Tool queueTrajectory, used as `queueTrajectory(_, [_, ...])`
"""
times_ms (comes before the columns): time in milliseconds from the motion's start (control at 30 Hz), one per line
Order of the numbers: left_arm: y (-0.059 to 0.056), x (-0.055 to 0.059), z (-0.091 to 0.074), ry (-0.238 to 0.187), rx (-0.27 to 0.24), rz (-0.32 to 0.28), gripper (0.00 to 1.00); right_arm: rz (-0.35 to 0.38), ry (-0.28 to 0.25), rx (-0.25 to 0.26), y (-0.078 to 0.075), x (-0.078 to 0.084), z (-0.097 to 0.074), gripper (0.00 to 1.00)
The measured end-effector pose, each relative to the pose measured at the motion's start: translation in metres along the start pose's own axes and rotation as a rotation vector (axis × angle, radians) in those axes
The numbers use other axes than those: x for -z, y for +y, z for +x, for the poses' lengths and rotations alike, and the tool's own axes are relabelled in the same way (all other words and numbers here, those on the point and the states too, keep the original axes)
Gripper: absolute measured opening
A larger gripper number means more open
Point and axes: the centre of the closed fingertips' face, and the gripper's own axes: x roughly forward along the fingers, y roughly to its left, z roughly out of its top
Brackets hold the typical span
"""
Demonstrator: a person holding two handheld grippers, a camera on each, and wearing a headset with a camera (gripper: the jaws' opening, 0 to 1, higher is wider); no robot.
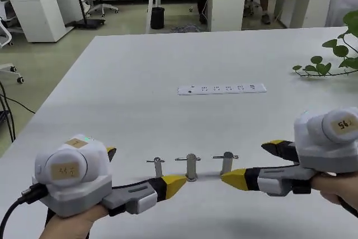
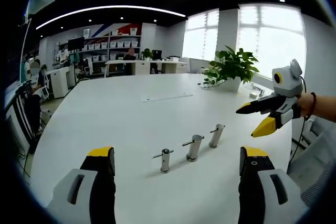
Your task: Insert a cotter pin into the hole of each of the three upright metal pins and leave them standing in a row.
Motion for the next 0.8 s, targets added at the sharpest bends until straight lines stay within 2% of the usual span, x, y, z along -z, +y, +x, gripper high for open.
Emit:
queueTrajectory(100, [0.001, 0.001, -0.001, 0.000, -0.005, -0.008, 0.98, 0.014, -0.021, 0.044, -0.002, 0.003, -0.001, 0.82])
queueTrajectory(167, [0.001, 0.002, -0.002, 0.004, -0.013, -0.006, 0.96, 0.019, -0.014, 0.087, -0.004, 0.010, -0.002, 0.82])
queueTrajectory(300, [0.000, 0.007, -0.004, 0.022, -0.021, 0.023, 0.96, 0.066, -0.024, 0.091, 0.001, 0.020, 0.000, 0.81])
queueTrajectory(367, [0.000, 0.010, -0.006, 0.032, -0.022, 0.026, 0.96, 0.103, -0.046, 0.101, 0.003, 0.020, -0.002, 0.81])
queueTrajectory(433, [-0.001, 0.012, -0.007, 0.039, -0.025, 0.027, 0.96, 0.102, -0.056, 0.113, 0.004, 0.021, -0.004, 0.81])
queueTrajectory(533, [-0.002, 0.014, -0.010, 0.037, -0.027, 0.018, 0.96, 0.070, -0.044, 0.130, 0.007, 0.027, -0.005, 0.80])
queueTrajectory(667, [-0.004, 0.013, -0.013, 0.008, -0.027, -0.013, 0.95, 0.088, -0.052, 0.126, 0.012, 0.032, -0.005, 0.79])
queueTrajectory(800, [-0.003, 0.017, -0.014, 0.025, -0.038, 0.000, 0.95, 0.041, -0.038, 0.144, 0.015, 0.034, -0.006, 0.78])
